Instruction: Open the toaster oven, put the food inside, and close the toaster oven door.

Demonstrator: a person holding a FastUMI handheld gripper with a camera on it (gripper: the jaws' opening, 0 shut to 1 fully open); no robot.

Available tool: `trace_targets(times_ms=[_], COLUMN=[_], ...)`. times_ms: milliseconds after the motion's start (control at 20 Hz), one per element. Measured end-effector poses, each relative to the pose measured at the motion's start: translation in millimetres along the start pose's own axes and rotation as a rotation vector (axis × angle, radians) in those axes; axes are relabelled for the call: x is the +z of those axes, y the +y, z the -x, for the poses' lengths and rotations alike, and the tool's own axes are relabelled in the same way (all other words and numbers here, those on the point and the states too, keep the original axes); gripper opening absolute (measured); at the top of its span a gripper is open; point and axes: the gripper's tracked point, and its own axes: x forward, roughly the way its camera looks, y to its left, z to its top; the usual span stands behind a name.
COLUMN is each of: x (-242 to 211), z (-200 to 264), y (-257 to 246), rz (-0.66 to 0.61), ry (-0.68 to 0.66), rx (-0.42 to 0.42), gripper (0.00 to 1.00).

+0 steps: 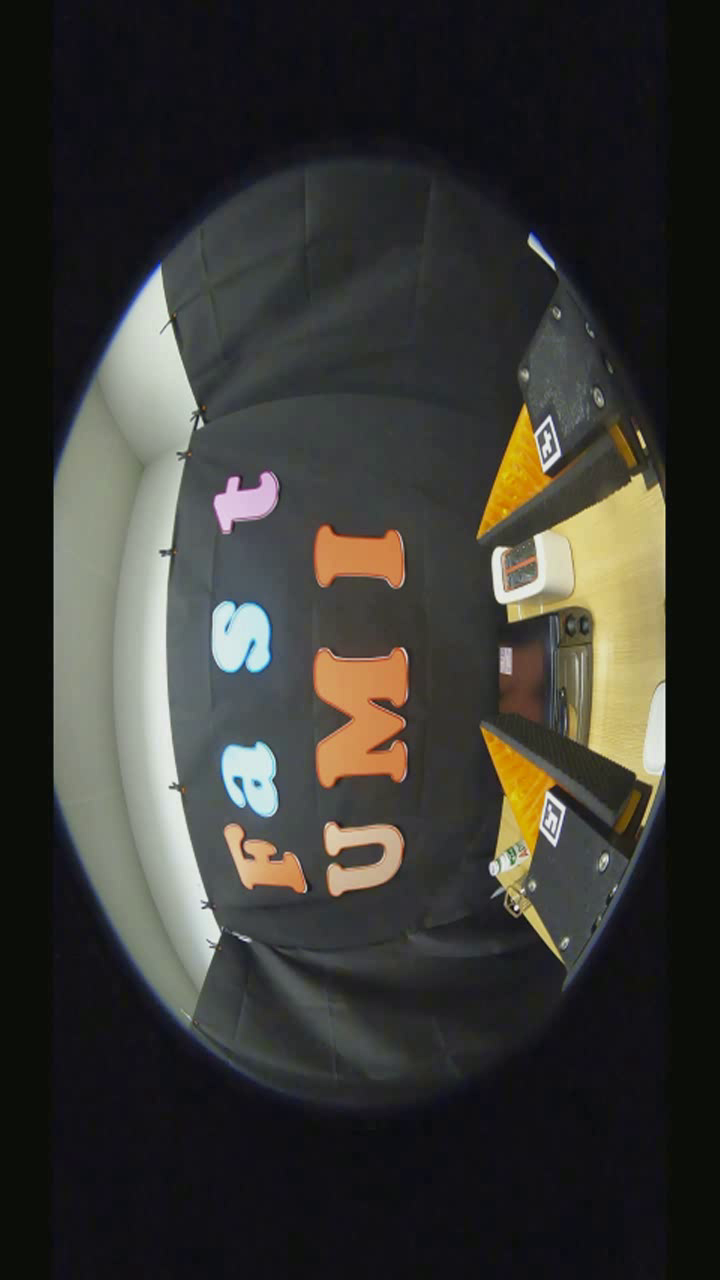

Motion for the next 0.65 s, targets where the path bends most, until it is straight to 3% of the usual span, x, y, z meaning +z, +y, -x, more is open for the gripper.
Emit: trace_targets(times_ms=[650], x=[11.6], z=[24.5], y=[-20.5], rz=[-0.004], ry=[-0.029], rx=[-0.029], gripper=[1.00])
